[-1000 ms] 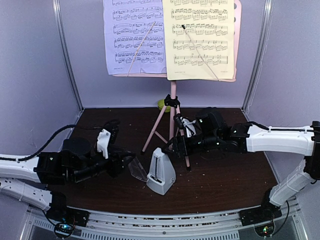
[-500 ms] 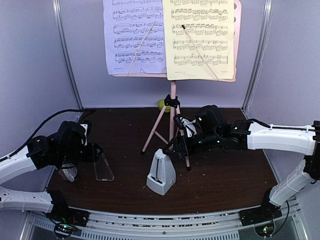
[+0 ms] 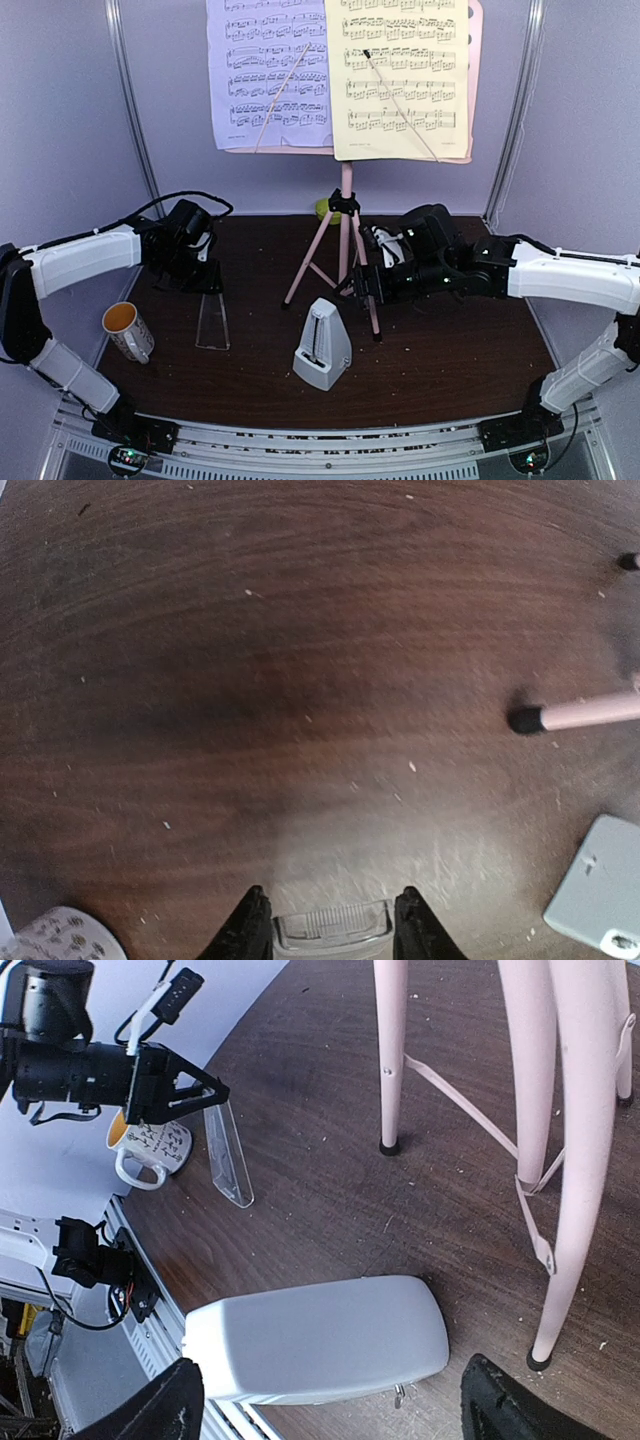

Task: Set up the instrument practice props

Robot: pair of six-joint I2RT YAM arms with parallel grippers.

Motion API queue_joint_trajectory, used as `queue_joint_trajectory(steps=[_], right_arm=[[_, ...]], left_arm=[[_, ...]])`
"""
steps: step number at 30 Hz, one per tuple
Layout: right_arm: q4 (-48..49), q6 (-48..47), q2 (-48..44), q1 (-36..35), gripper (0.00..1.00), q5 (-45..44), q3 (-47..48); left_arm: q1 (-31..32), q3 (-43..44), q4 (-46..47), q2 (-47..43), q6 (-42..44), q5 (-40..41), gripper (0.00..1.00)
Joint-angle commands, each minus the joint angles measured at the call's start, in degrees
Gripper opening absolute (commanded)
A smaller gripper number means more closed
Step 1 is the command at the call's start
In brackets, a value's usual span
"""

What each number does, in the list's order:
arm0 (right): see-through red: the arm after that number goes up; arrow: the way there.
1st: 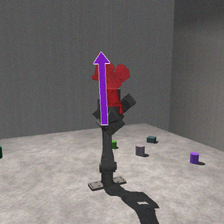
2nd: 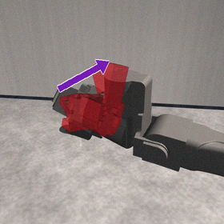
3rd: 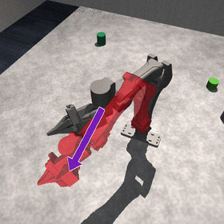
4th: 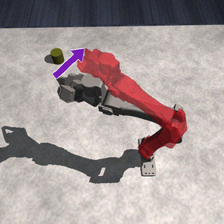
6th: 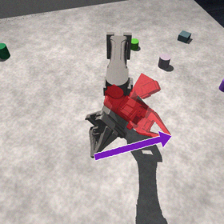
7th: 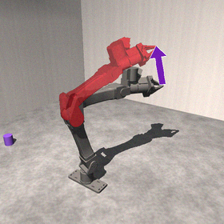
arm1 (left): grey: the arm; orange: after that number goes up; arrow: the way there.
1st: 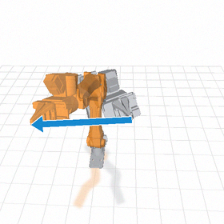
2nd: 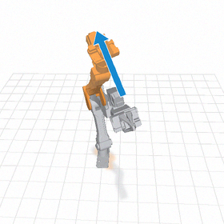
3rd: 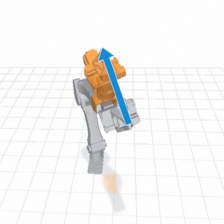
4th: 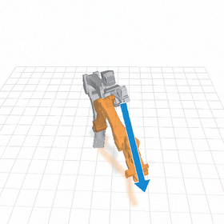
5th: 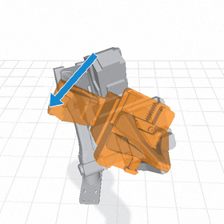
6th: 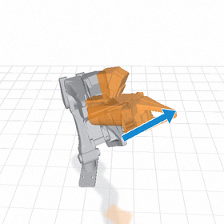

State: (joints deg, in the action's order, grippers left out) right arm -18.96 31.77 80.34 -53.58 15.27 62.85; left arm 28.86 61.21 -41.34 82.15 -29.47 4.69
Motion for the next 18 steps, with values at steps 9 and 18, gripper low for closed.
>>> queue_joint_trajectory(steps=[9,18], right_arm=[[-2.81,4.52,-4.30,-2.39,0.90,-7.21,0.90],[-5.01,6.95,-8.41,-3.90,0.91,-9.99,-4.77]], left_arm=[[-8.60,13.94,1.24,16.78,9.04,-9.43,0.14],[-11.19,17.78,-0.57,19.18,11.13,-11.56,0.46]])
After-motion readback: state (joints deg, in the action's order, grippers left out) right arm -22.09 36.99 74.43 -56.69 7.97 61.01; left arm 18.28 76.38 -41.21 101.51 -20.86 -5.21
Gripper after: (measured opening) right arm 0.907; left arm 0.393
